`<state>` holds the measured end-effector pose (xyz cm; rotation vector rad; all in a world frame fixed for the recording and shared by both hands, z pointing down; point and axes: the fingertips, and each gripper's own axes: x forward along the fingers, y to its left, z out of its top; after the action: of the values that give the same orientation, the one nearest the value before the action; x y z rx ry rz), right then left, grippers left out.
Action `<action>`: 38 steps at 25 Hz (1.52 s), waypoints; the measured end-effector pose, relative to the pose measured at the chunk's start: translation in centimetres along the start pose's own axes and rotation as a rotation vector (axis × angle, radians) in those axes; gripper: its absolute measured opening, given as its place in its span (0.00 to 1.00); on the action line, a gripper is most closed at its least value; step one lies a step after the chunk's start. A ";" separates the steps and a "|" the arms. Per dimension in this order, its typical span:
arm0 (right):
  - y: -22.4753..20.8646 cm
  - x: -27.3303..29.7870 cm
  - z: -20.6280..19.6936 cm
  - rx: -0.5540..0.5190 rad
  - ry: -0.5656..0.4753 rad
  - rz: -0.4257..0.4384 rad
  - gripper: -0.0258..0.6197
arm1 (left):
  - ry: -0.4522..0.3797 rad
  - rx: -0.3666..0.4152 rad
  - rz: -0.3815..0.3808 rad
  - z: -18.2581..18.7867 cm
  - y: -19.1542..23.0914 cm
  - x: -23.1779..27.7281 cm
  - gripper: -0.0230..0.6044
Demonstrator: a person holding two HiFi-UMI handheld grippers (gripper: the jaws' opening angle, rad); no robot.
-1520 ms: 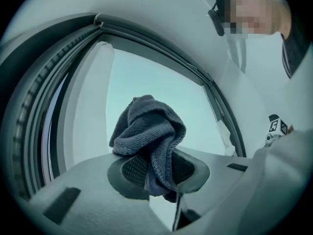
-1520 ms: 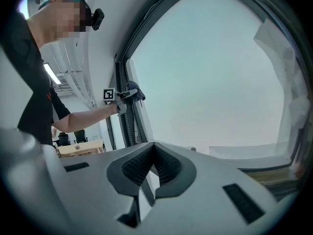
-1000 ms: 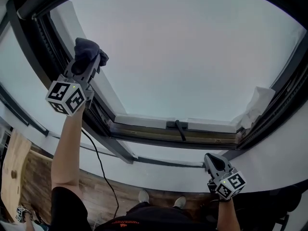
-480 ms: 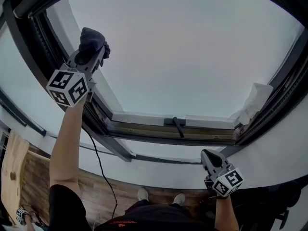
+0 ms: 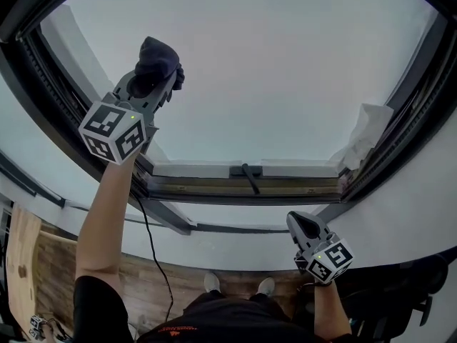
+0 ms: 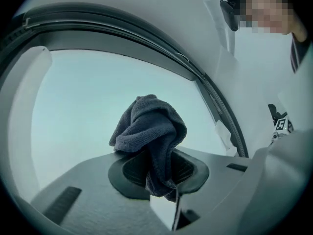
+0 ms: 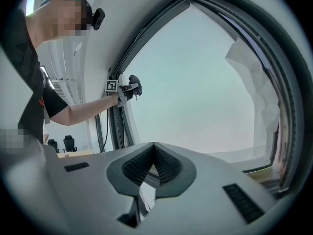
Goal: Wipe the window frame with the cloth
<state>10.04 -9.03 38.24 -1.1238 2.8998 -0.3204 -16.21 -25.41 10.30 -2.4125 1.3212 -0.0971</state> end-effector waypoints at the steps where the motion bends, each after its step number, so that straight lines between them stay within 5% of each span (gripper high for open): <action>1: -0.2 -0.3 0.1 0.001 -0.005 -0.005 0.04 | -0.002 -0.001 -0.017 0.1 -1.0 0.7 0.18; 27: -6.3 -7.9 1.8 -0.006 -0.090 -0.095 0.04 | -0.021 -0.028 -0.369 2.9 -24.1 16.5 0.18; 38: -7.9 -9.8 1.5 0.000 -0.067 -0.131 0.04 | -0.027 -0.065 -0.448 3.8 -29.5 21.0 0.18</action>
<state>22.70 -8.47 37.75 -1.3019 2.7751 -0.2798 19.86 -27.33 15.01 -2.7129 0.7607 -0.1427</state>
